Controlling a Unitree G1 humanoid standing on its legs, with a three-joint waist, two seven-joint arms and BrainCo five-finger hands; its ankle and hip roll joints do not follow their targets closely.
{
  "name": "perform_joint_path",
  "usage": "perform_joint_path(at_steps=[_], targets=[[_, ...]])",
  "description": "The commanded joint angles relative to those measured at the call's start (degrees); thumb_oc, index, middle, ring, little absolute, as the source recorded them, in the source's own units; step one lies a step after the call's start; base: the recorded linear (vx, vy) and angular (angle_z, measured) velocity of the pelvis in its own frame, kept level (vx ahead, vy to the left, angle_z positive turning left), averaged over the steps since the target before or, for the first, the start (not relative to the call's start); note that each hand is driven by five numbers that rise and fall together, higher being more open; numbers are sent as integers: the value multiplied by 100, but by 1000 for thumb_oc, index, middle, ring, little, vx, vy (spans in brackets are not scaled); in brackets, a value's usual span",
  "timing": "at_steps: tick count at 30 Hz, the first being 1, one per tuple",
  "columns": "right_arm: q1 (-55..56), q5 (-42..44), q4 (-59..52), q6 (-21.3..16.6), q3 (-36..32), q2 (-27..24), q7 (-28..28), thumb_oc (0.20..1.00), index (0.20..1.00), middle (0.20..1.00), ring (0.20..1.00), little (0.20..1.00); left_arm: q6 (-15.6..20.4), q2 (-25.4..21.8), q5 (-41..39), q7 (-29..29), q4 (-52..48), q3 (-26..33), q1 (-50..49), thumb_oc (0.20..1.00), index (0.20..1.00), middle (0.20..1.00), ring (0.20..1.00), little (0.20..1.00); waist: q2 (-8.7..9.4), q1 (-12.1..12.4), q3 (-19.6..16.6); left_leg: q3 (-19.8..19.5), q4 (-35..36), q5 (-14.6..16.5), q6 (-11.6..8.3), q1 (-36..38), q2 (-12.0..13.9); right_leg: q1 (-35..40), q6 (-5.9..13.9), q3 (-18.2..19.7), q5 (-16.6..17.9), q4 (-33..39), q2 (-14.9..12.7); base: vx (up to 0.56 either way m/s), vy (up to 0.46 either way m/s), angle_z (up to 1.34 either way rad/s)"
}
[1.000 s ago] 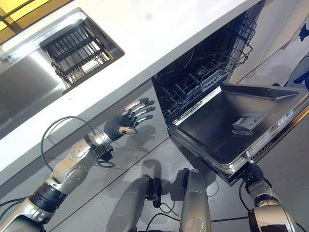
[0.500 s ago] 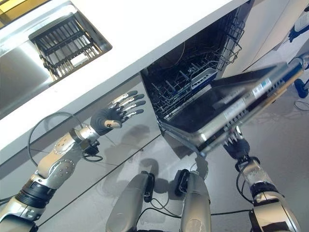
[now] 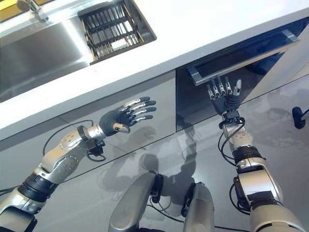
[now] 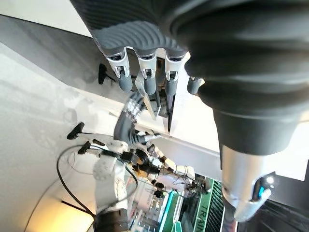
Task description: Pick up plates and place into dishwasher.
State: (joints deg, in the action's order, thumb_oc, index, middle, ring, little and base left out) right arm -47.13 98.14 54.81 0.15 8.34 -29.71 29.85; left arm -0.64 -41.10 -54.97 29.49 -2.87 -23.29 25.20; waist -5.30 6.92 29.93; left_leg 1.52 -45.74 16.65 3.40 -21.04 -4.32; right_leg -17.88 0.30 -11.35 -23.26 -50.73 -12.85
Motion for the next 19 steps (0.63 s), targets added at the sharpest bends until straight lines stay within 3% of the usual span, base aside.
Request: perform_joint_path(at_steps=[1,8,11,13,16,19], targets=[[150,-407,-266,-333,-300,227,132,1000,1000,1000,1000,1000,209,534,-48,-85,5,-17,-442,1000,1000,1000,1000,1000,84,-84,-638,29,227,258,135,244,84,157,-319,68,947,984,418,18,53,-7],[1862,-368,-526,-414,-365,1424,-81,1000,1000,1000,1000,1000,501,1436,654,408,1327,-288,-1292,1000,1000,1000,1000,1000,276,-320,-1177,97,2165,-432,4,1251,201,1021,-58,295,1546,2902,685,88,45,-13],[2772,-754,-695,-154,-223,1873,-254,1000,1000,1000,1000,1000,657,1879,801,711,2135,-231,-1774,1000,1000,1000,1000,1000,362,-434,-1534,116,3066,-778,-76,1771,224,1495,86,415,1877,3855,789,154,37,-16],[3222,-972,-795,45,-92,2058,-368,1000,1000,1000,1000,1000,870,2070,1049,773,2598,-174,-2008,1000,1000,1000,1000,1000,381,-494,-1702,130,3462,-967,-121,1962,235,1662,153,476,2056,4222,837,127,44,-14],[3838,-1386,-849,516,41,2274,-766,1000,1000,1000,1000,1000,894,2452,1117,869,3590,100,-2299,1000,1000,1000,1000,1000,391,-620,-1957,201,4104,-1196,-170,2251,296,1825,273,600,2322,4741,868,87,64,-23],[4252,-1505,-867,892,90,2466,-1202,1000,1000,1000,1000,1000,930,2792,1207,406,4502,391,-2421,1000,1000,1000,1000,1000,399,-776,-2110,335,4513,-1331,-211,2430,347,1906,353,663,2493,5087,909,63,54,-16]])
